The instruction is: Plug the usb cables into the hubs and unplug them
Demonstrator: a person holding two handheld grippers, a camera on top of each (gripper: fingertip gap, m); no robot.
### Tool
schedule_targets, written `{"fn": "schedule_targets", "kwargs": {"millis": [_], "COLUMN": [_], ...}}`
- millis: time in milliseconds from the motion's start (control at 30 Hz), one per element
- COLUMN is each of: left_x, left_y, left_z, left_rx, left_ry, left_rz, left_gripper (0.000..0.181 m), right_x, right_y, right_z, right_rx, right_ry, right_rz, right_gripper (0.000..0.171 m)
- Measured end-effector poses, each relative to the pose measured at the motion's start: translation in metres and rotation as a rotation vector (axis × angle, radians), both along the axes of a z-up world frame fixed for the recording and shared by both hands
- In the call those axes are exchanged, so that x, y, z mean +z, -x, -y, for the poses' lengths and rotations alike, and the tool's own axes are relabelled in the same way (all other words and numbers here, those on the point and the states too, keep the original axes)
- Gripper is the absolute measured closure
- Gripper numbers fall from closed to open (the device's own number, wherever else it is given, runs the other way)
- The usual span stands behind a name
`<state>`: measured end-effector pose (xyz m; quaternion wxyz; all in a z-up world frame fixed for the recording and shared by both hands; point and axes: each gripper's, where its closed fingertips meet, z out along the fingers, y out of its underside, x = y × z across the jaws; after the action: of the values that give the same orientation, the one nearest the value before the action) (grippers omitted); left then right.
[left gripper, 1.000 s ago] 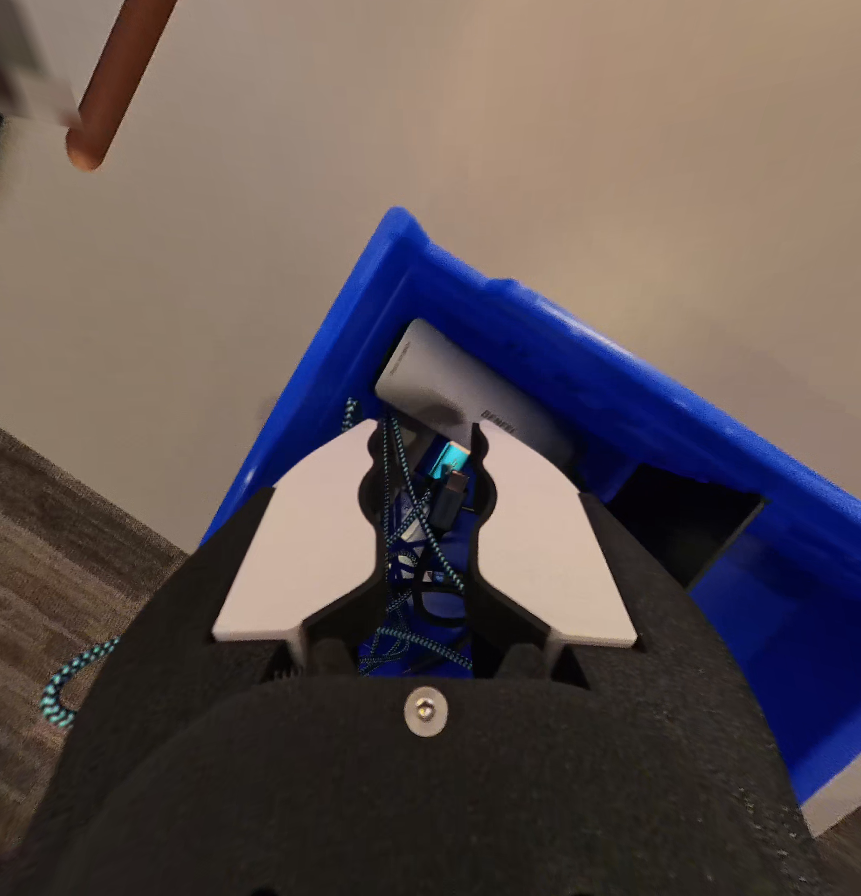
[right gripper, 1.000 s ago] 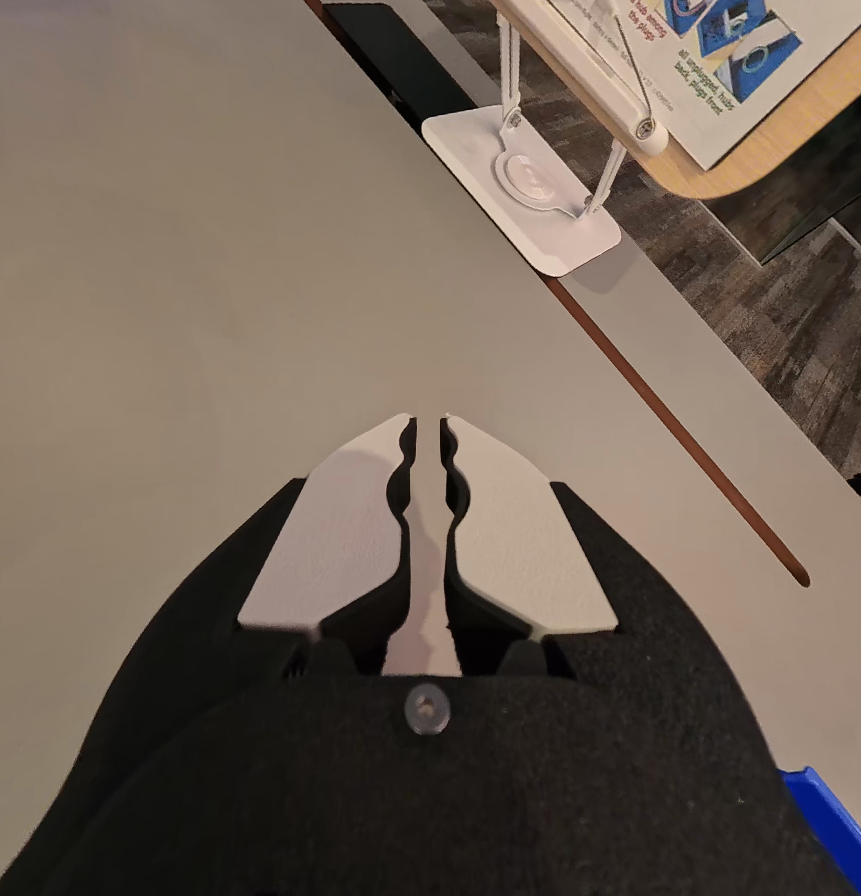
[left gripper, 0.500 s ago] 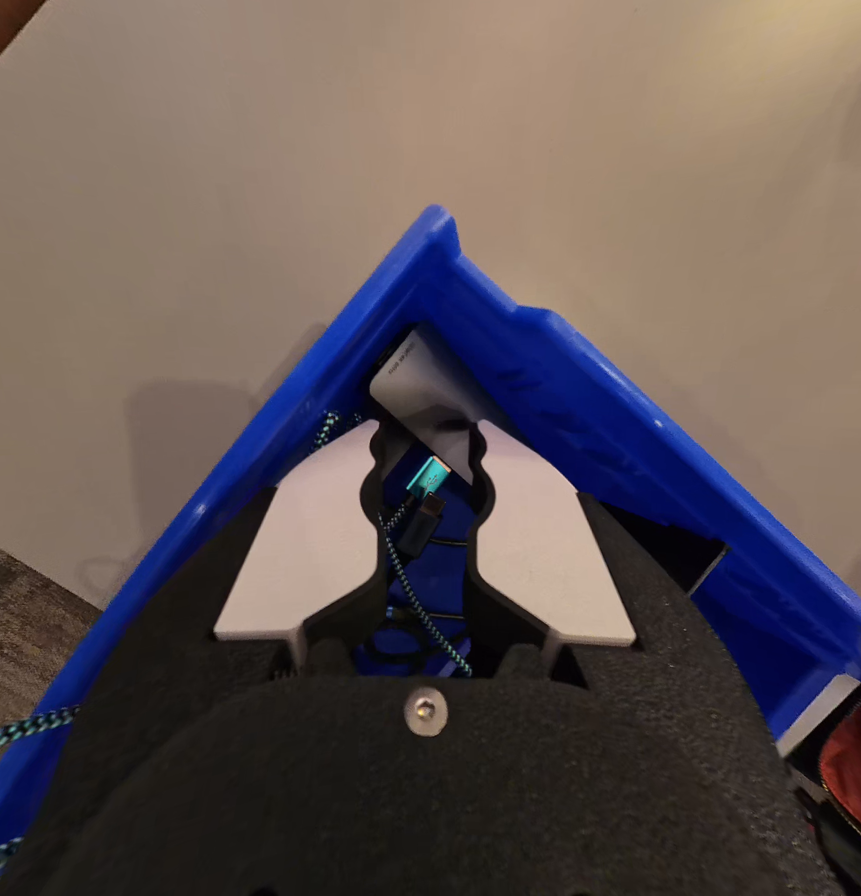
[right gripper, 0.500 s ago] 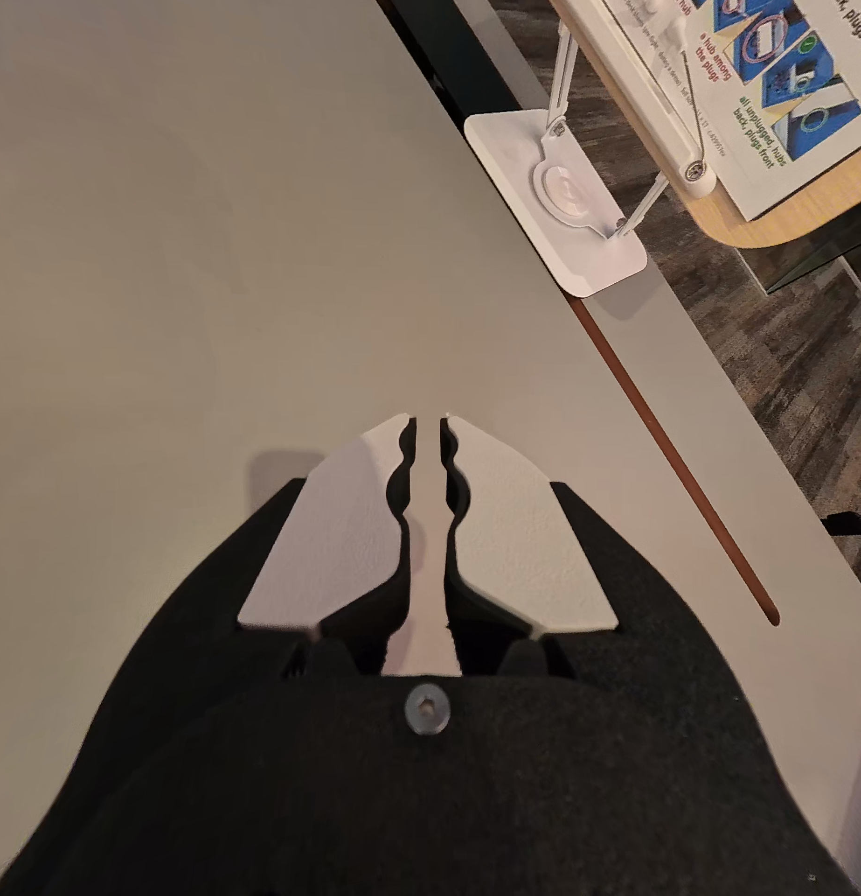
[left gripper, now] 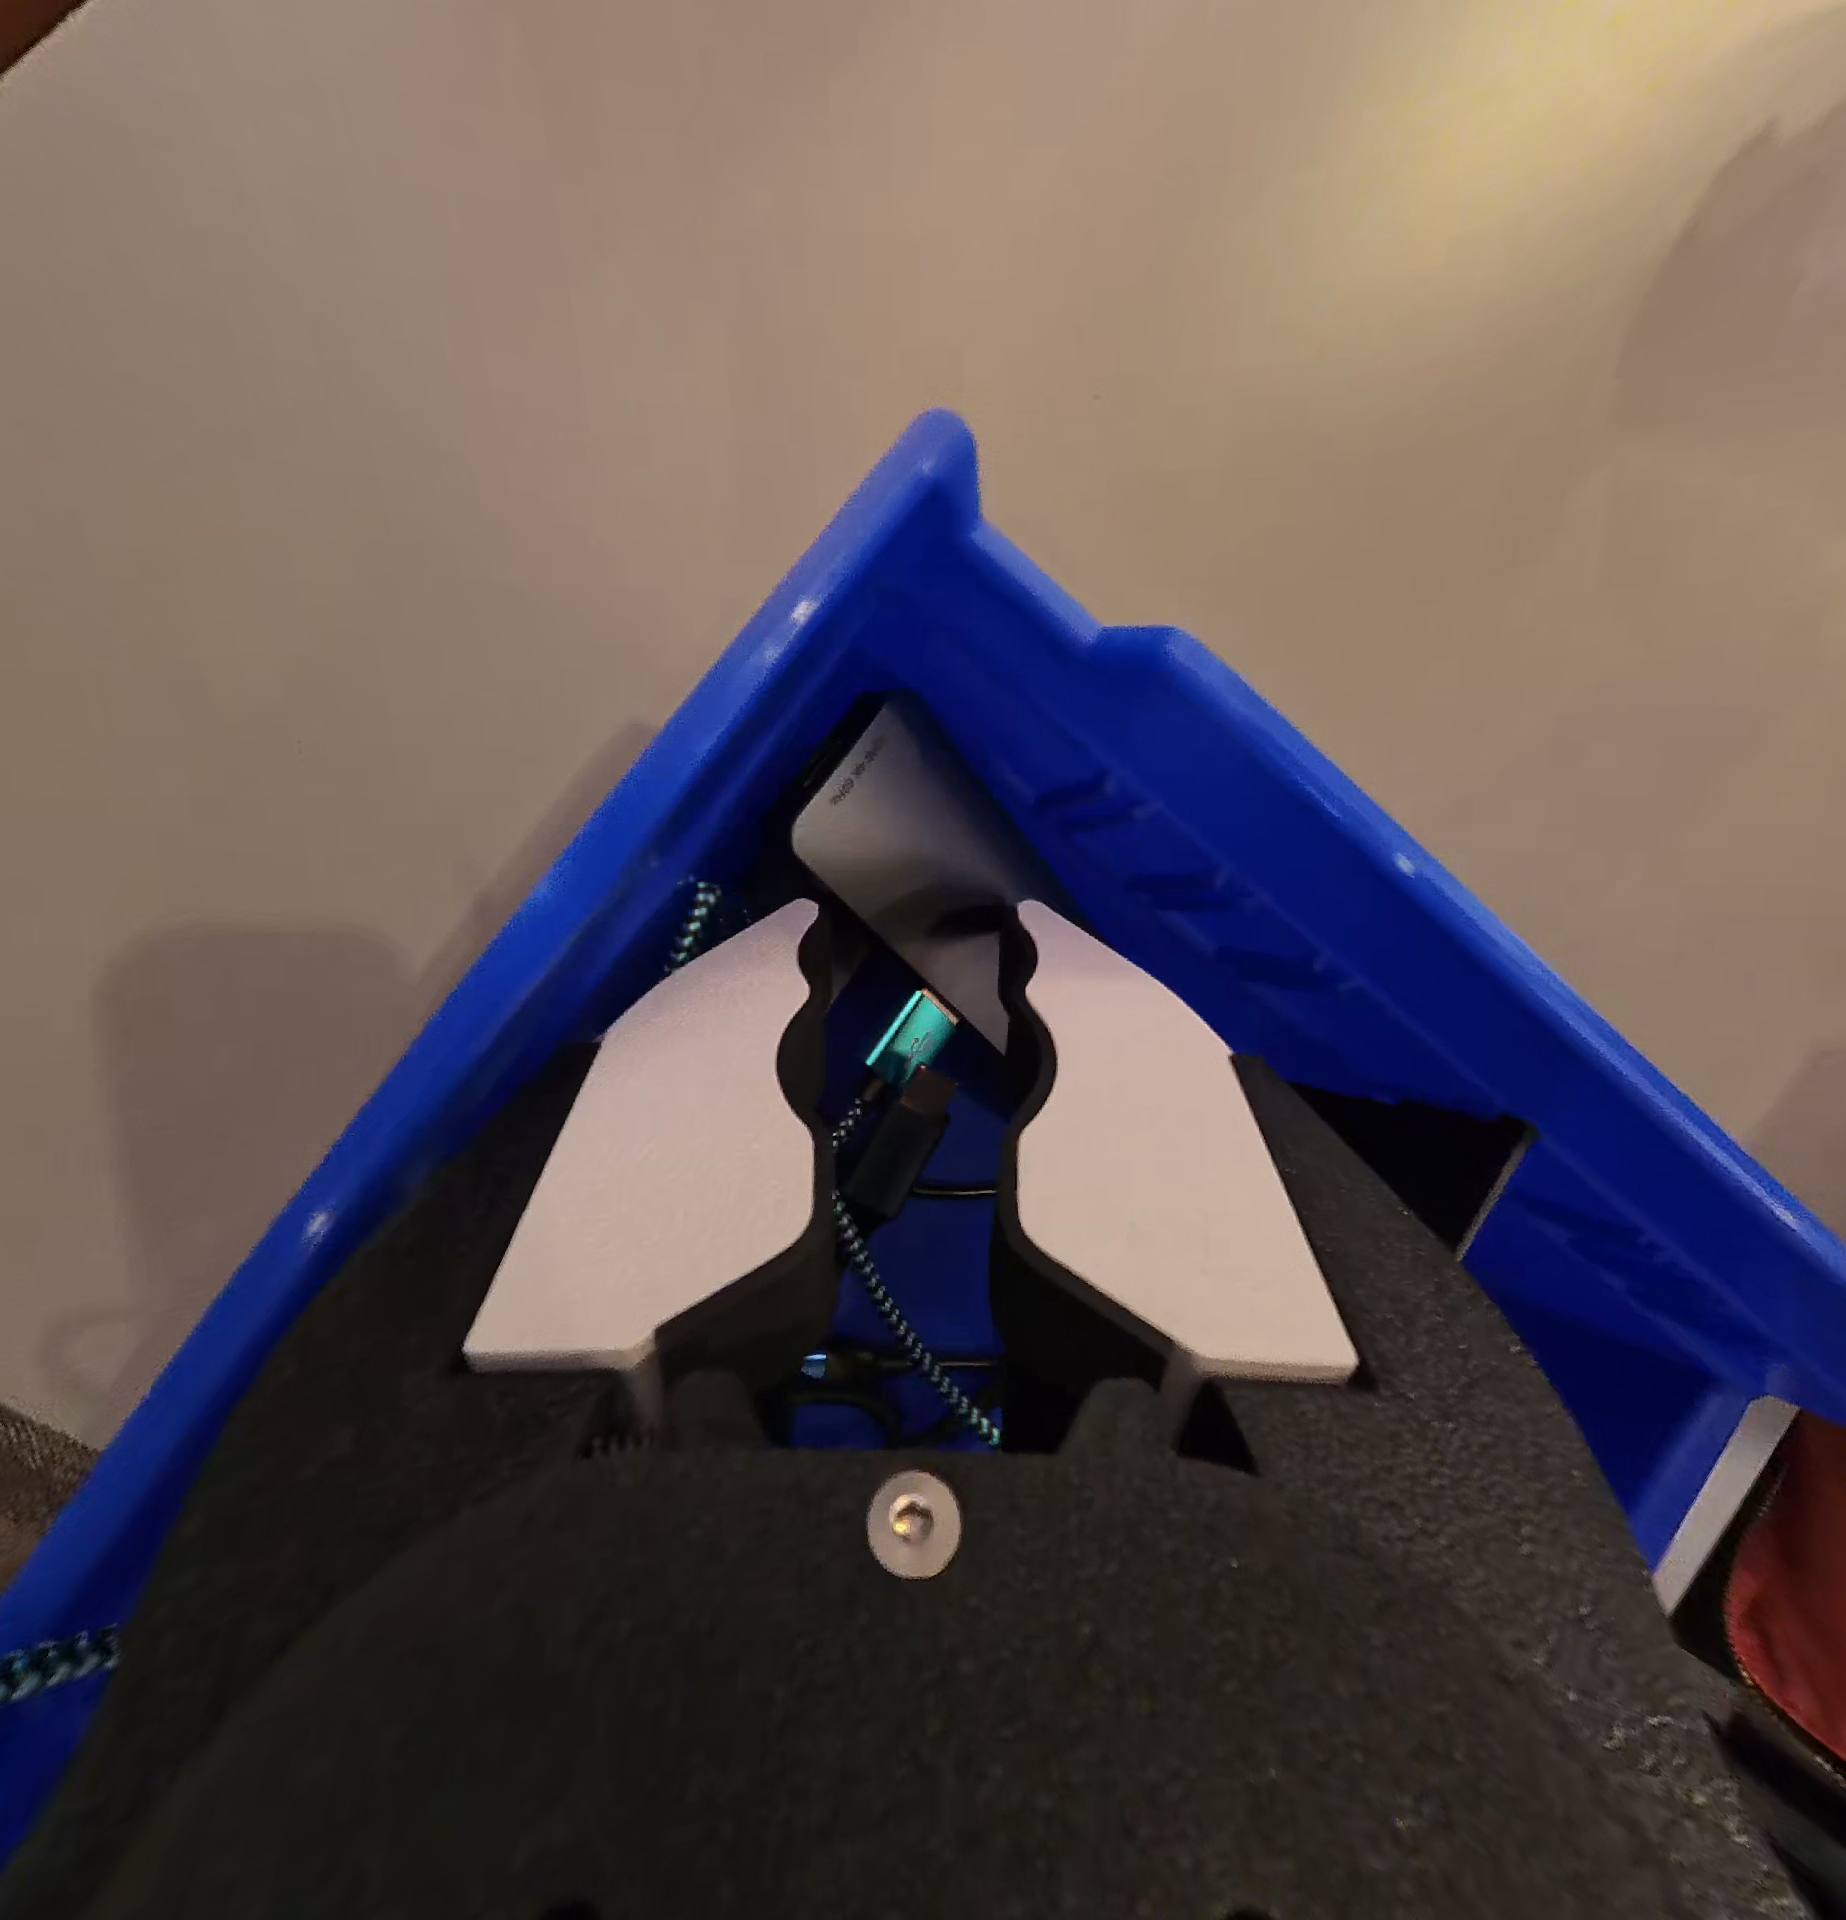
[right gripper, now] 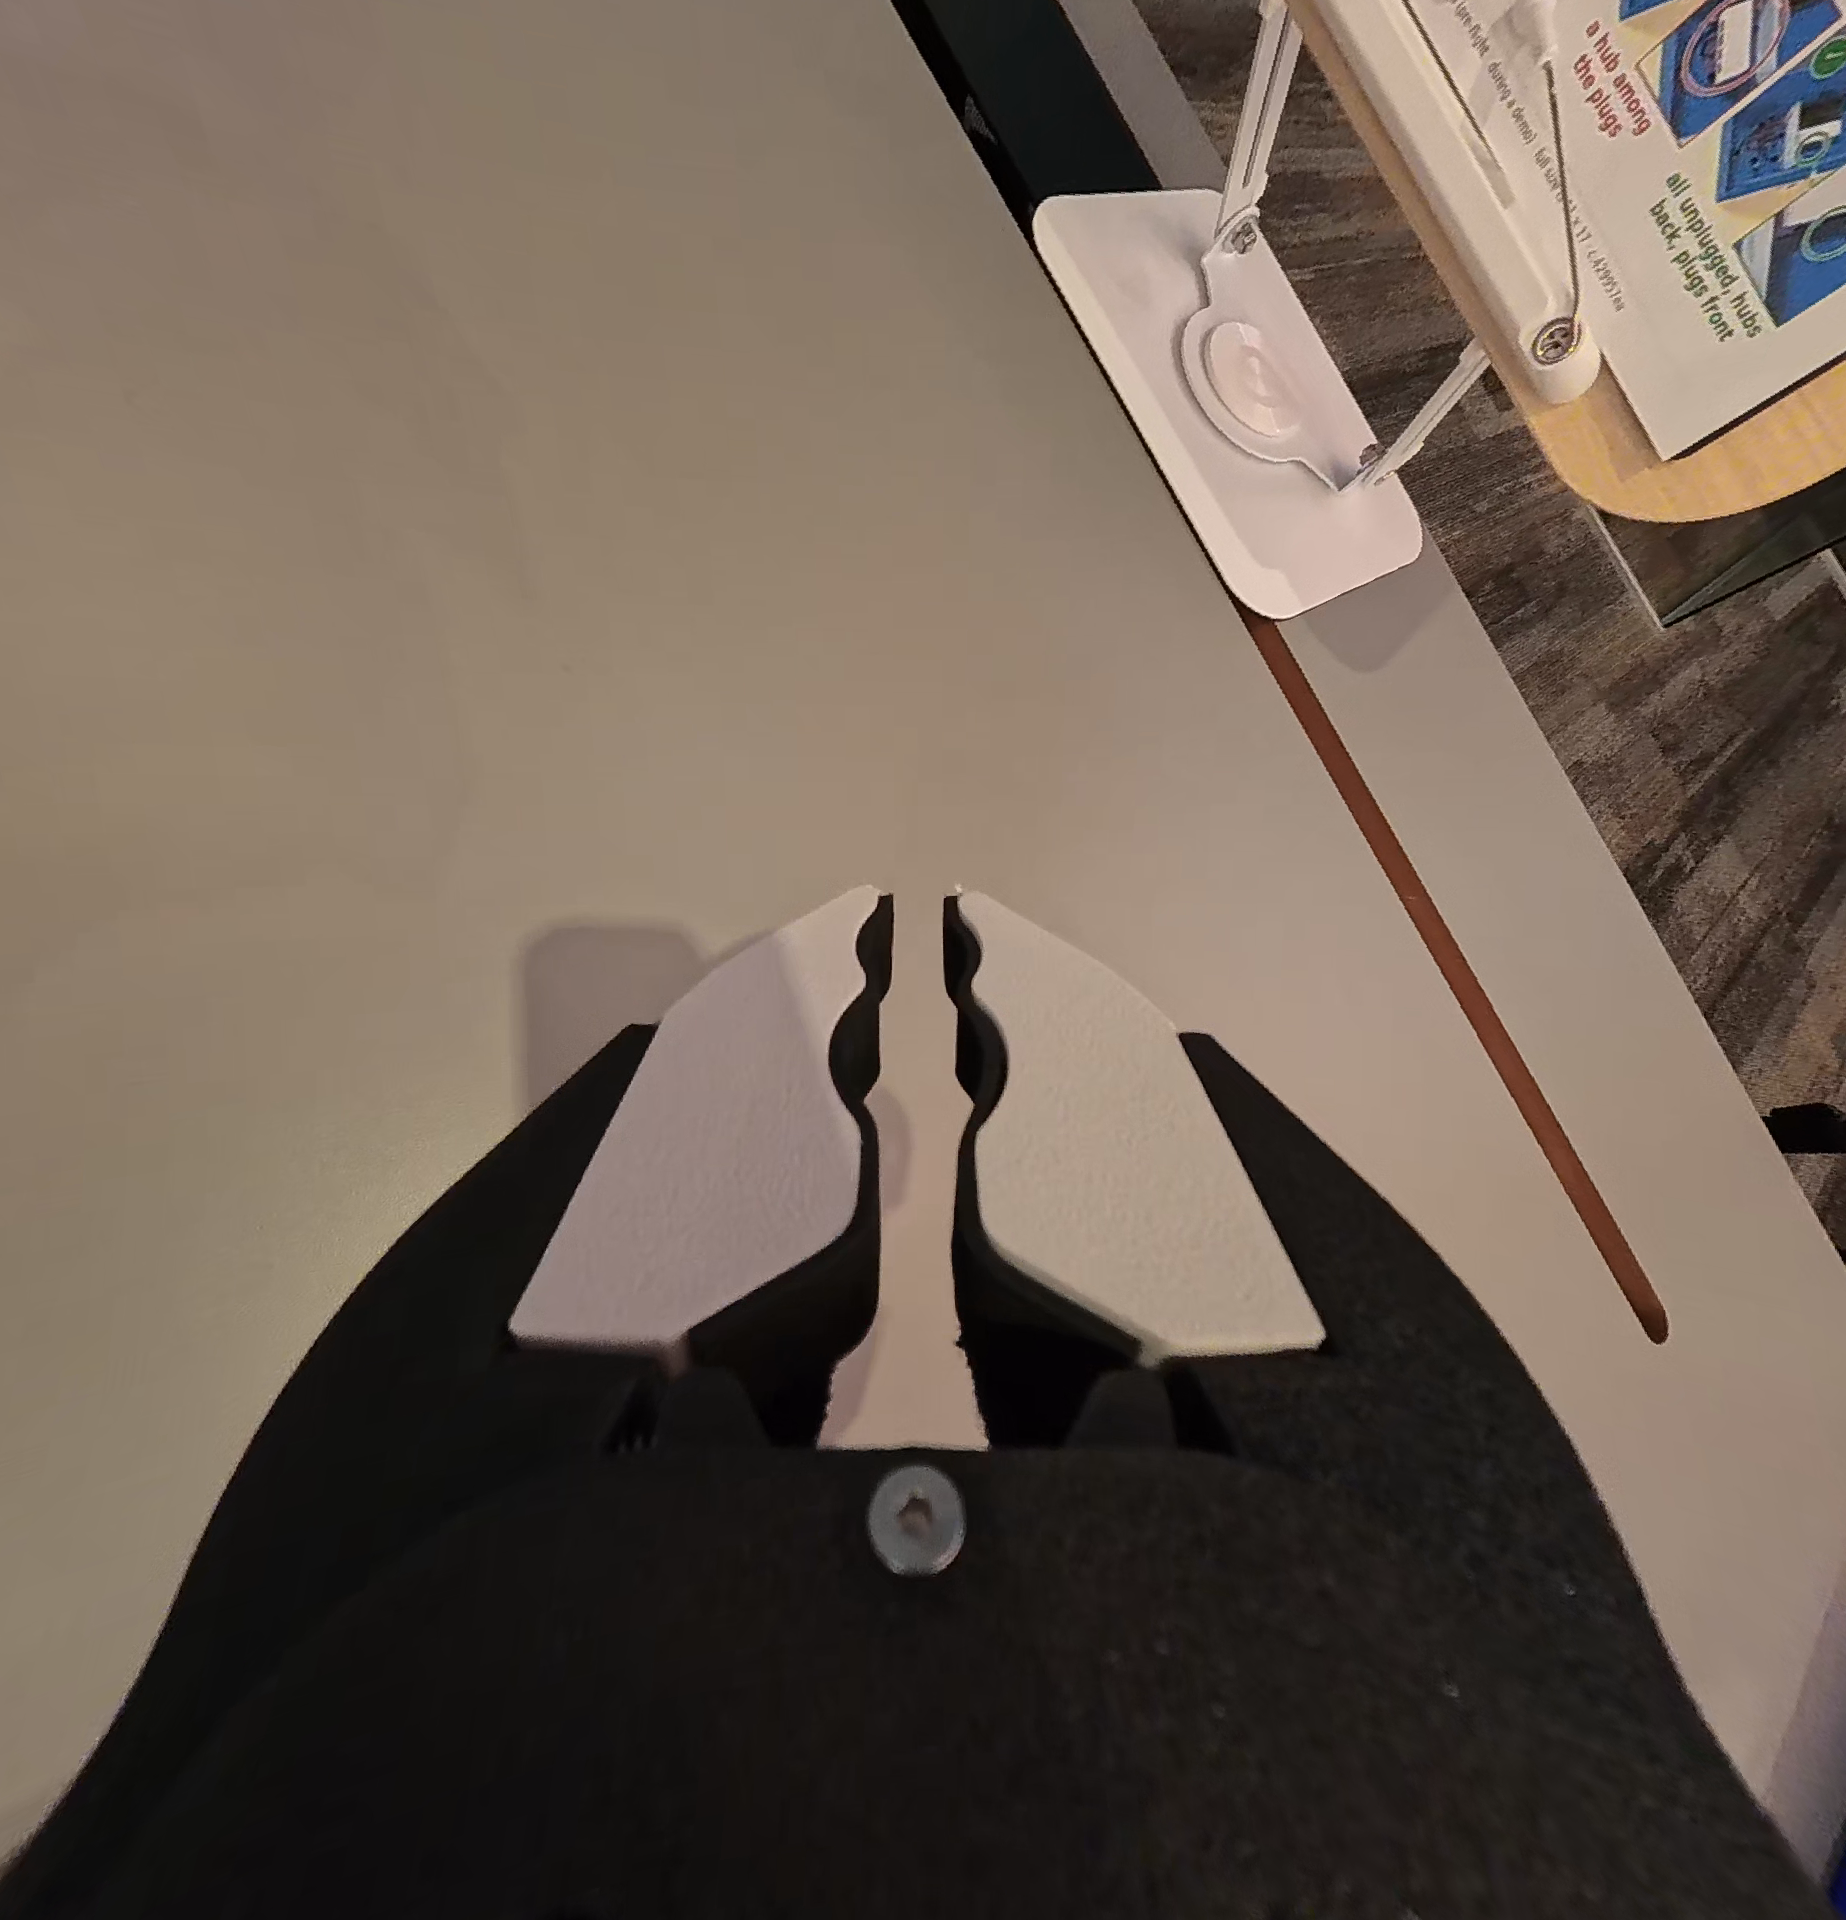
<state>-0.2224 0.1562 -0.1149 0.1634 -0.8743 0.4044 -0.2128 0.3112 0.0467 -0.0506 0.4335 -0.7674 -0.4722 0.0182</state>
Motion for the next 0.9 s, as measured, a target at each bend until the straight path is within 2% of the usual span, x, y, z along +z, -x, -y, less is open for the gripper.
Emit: {"fn": "schedule_targets", "kwargs": {"millis": [367, 733, 900], "left_x": [0.019, 0.017, 0.026], "left_y": [-0.012, -0.023, -0.028], "left_z": [0.014, 0.015, 0.020], "left_rx": [-0.076, -0.122, -0.170], "left_ry": [0.007, 0.102, 0.107], "left_rz": [0.238, 0.309, 0.353], "left_gripper": [0.157, 0.155, 0.164], "right_x": [-0.006, -0.012, -0.015], "right_y": [0.003, 0.012, 0.013], "right_z": [-0.001, 0.001, 0.000], "right_rx": [0.012, 0.039, 0.042], "right_ry": [0.013, 0.029, 0.037], "right_rz": [0.011, 0.082, 0.098], "right_gripper": [0.163, 0.163, 0.163]}}
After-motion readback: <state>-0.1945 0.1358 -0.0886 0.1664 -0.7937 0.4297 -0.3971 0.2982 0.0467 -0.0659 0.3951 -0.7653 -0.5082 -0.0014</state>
